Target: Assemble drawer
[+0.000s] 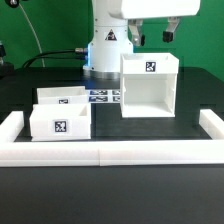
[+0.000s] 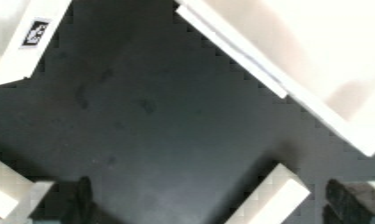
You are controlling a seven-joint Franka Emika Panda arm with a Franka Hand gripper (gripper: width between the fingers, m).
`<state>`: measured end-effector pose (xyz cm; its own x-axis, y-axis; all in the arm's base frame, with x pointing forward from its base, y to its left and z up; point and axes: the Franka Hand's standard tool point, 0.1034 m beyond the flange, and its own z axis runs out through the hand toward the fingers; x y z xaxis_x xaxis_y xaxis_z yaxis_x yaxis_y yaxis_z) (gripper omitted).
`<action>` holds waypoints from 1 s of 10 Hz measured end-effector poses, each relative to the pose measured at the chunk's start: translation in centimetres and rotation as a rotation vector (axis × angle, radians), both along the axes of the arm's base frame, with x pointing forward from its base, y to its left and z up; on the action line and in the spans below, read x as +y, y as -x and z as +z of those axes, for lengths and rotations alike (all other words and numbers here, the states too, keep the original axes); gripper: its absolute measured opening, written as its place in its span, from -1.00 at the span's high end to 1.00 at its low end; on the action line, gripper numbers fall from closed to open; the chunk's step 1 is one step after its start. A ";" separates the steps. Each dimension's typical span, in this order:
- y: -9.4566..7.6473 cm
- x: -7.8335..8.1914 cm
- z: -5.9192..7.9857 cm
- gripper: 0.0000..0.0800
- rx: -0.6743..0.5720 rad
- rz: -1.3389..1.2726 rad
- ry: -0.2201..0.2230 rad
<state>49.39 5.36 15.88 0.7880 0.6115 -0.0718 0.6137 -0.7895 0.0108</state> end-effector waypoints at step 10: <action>5.4 1.6 -1.0 -0.63 0.005 -0.518 0.003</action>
Offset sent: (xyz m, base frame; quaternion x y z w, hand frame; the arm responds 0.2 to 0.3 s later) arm 0.0000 0.0000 0.0000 0.0000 0.0000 0.0000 1.0000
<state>43.94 6.98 14.85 0.9869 0.1414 -0.0778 0.1427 -0.9897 0.0116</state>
